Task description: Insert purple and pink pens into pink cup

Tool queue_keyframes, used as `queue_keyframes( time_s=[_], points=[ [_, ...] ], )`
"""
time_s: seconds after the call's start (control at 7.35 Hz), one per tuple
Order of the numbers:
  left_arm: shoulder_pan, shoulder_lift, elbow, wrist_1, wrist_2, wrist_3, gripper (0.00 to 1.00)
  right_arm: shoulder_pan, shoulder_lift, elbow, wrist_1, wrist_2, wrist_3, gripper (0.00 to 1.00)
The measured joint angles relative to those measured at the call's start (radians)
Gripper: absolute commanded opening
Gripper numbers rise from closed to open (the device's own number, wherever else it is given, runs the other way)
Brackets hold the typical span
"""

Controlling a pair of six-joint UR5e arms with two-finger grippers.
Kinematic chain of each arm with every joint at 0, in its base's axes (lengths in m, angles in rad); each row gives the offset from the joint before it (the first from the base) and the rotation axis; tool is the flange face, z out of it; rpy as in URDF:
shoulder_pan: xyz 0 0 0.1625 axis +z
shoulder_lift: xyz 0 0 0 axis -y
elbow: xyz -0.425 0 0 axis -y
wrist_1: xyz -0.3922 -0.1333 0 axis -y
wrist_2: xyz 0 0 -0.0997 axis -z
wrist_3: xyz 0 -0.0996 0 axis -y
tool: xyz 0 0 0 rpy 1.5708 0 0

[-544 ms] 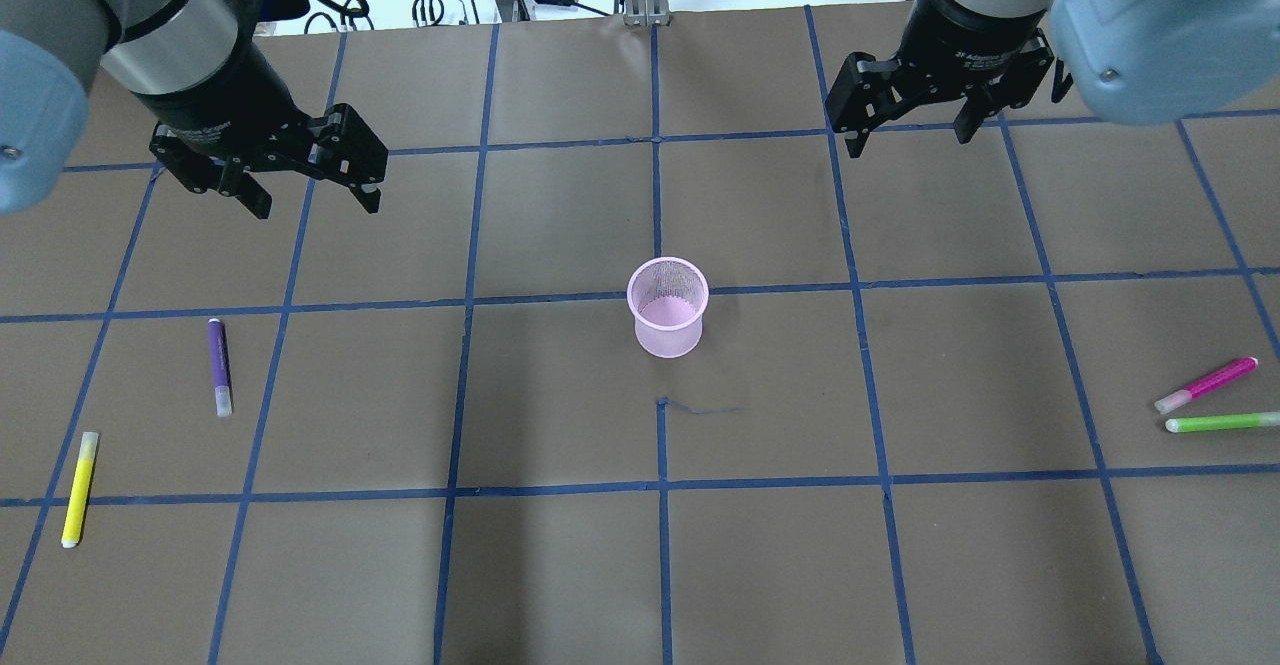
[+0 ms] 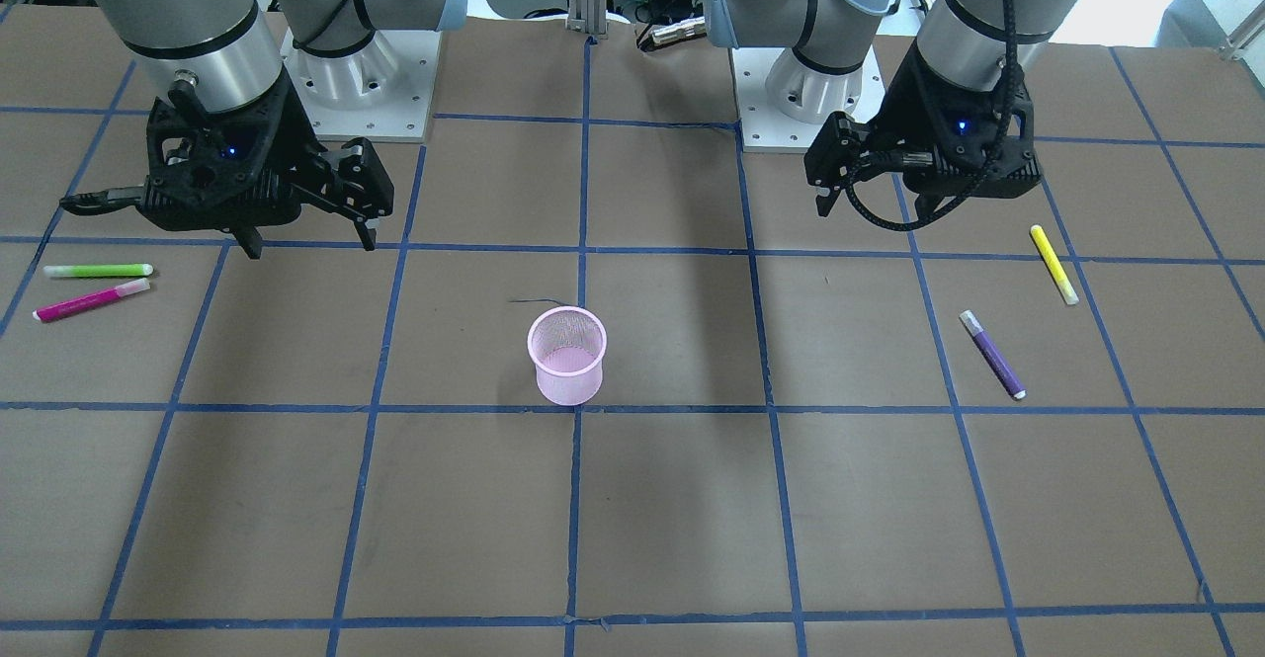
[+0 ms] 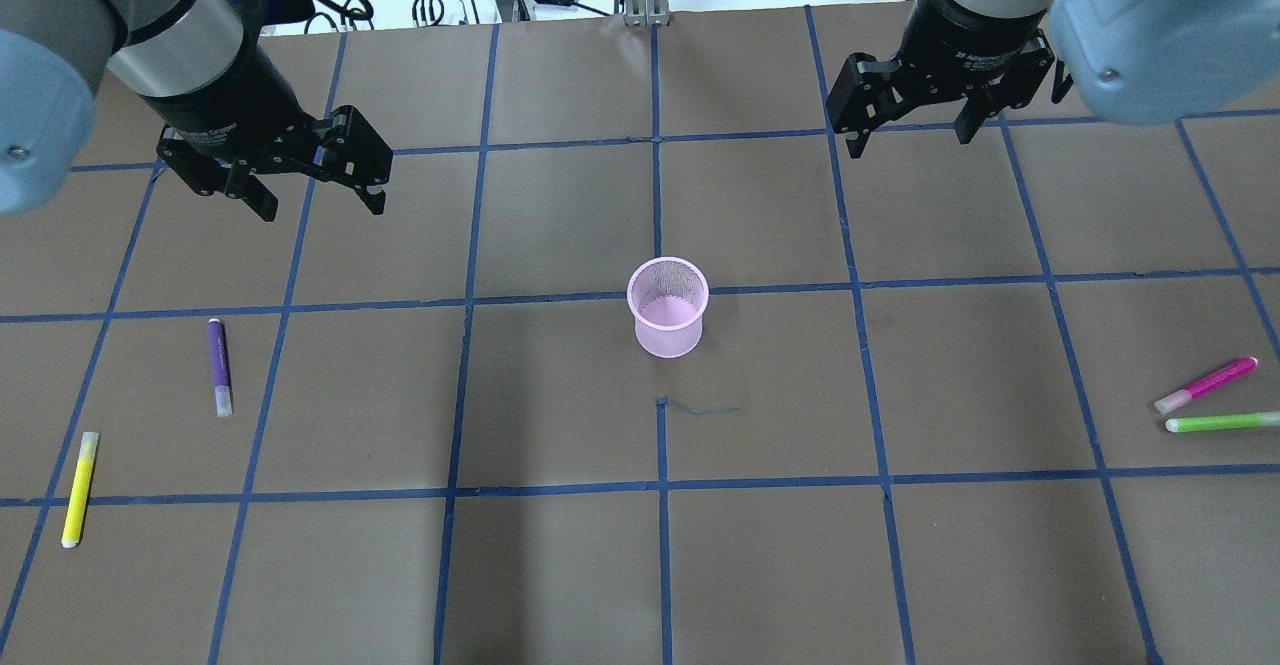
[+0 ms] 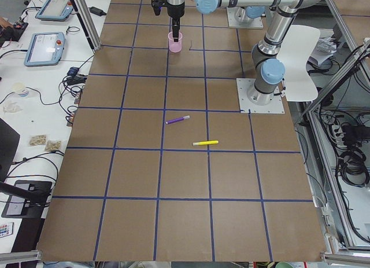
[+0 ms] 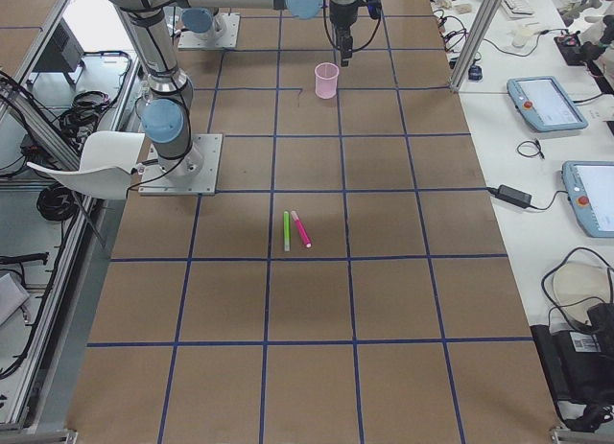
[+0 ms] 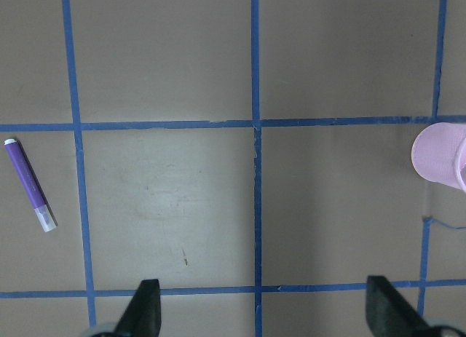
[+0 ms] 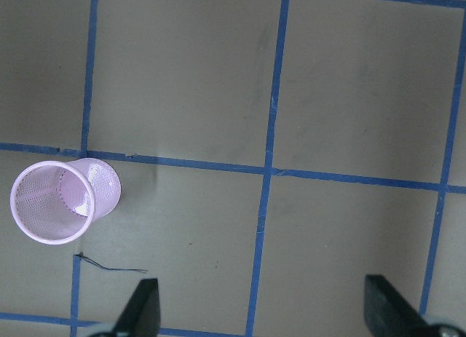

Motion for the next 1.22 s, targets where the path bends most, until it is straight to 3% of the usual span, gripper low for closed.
queue_keyframes(
  time_s=[0.54, 1.22],
  points=[
    [-0.002, 0.011, -0.001, -0.008, 0.01, 0.003, 1.0, -0.015, 0.0, 0.002, 0.004, -0.006, -0.081, 1.0],
    [0.002, 0.002, -0.002, -0.007, 0.015, 0.011, 1.0, -0.242, -0.007, 0.059, 0.036, 0.01, -0.852, 1.0]
  ],
)
